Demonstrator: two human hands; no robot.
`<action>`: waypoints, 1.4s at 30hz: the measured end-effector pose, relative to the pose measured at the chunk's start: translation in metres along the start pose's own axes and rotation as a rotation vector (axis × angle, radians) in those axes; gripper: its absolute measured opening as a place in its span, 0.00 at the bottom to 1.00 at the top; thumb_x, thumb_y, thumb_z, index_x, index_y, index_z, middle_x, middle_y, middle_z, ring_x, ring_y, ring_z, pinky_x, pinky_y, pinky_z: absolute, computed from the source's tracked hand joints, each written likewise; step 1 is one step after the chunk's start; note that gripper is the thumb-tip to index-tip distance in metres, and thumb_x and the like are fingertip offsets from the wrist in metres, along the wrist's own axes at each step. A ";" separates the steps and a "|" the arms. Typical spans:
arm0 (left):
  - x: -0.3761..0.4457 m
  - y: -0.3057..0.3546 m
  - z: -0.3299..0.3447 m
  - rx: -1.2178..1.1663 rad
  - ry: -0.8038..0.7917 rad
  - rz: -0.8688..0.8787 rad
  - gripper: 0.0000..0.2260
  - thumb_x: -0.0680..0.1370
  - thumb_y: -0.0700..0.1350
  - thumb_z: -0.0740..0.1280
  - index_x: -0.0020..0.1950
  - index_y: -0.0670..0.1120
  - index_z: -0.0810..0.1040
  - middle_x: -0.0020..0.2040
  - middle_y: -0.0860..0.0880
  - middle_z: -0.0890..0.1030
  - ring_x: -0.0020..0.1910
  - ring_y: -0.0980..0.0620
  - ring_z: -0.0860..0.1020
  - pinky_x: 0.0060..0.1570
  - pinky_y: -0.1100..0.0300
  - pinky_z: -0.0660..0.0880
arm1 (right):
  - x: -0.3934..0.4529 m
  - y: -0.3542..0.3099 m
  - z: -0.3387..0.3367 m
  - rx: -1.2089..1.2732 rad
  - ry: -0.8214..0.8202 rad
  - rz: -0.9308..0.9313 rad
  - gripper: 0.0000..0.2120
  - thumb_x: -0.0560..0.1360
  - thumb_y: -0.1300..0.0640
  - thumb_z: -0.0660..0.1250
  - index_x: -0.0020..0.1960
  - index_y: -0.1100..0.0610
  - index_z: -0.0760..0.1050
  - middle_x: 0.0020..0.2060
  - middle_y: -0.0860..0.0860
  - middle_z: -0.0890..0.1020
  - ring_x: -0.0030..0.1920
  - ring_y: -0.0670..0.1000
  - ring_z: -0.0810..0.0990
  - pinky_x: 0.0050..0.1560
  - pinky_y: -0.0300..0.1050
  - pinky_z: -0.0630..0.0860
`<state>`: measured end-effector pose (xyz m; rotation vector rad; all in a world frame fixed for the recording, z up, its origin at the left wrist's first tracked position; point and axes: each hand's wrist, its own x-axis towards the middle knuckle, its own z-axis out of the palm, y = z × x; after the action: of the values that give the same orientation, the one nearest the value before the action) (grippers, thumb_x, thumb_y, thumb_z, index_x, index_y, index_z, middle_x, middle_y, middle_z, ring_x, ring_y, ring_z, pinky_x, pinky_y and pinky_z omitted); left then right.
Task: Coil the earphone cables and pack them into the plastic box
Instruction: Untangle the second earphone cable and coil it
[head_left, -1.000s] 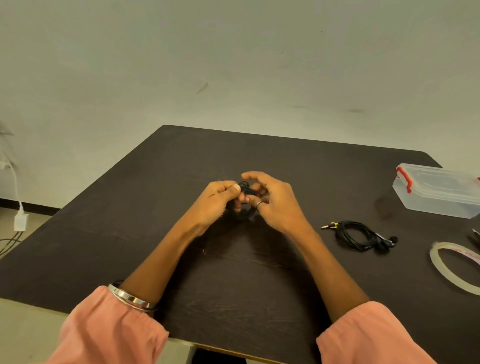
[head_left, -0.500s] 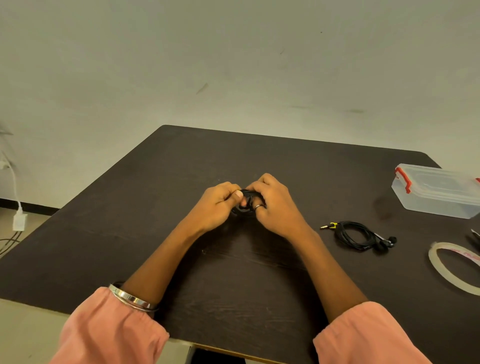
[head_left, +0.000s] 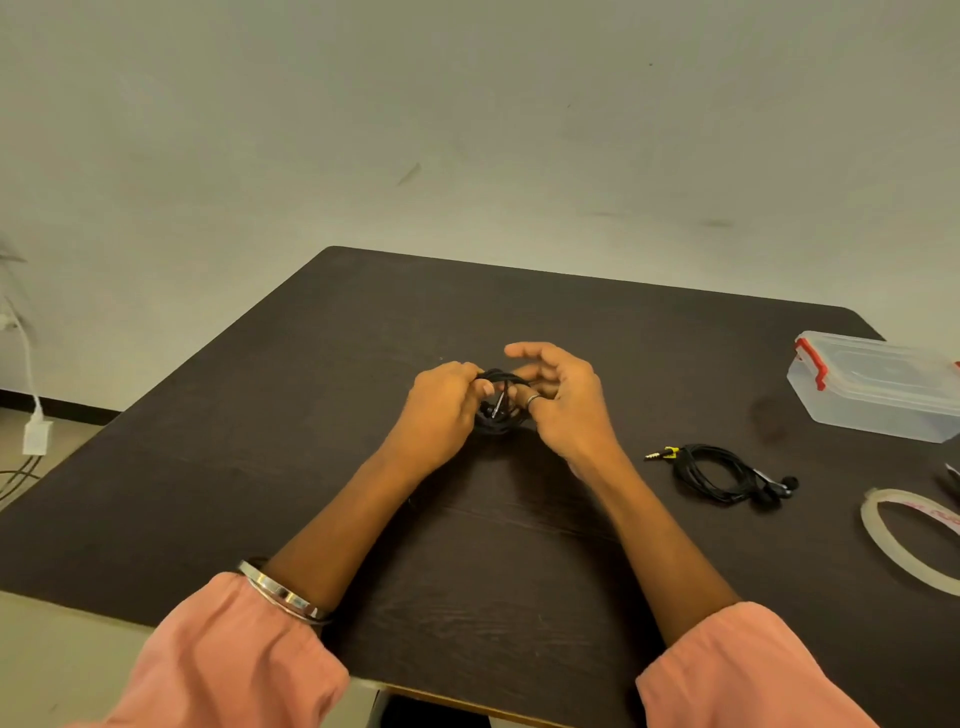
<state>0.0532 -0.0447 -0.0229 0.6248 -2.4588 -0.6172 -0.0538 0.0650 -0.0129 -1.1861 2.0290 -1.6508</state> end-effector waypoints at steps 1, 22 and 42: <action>0.000 0.002 0.001 0.008 0.007 -0.008 0.12 0.82 0.45 0.59 0.52 0.38 0.78 0.44 0.43 0.78 0.43 0.46 0.76 0.44 0.52 0.72 | -0.001 0.000 0.001 0.001 0.030 -0.020 0.20 0.73 0.73 0.66 0.58 0.53 0.77 0.41 0.51 0.84 0.43 0.47 0.84 0.46 0.44 0.82; -0.005 0.006 0.000 -0.580 0.000 -0.339 0.14 0.82 0.46 0.60 0.42 0.42 0.81 0.36 0.45 0.82 0.29 0.45 0.76 0.26 0.57 0.71 | -0.003 0.005 0.007 -0.274 -0.036 -0.360 0.22 0.68 0.70 0.68 0.58 0.54 0.79 0.49 0.51 0.80 0.49 0.44 0.77 0.50 0.29 0.72; 0.003 -0.014 -0.009 -0.441 0.039 -0.118 0.08 0.81 0.43 0.61 0.54 0.46 0.79 0.31 0.52 0.75 0.25 0.61 0.72 0.26 0.68 0.68 | 0.006 0.011 -0.013 -0.022 -0.056 -0.120 0.19 0.71 0.77 0.63 0.40 0.54 0.81 0.39 0.49 0.81 0.41 0.45 0.82 0.41 0.41 0.80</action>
<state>0.0604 -0.0602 -0.0229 0.5947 -2.1568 -1.1409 -0.0708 0.0702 -0.0170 -1.3700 1.9820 -1.6328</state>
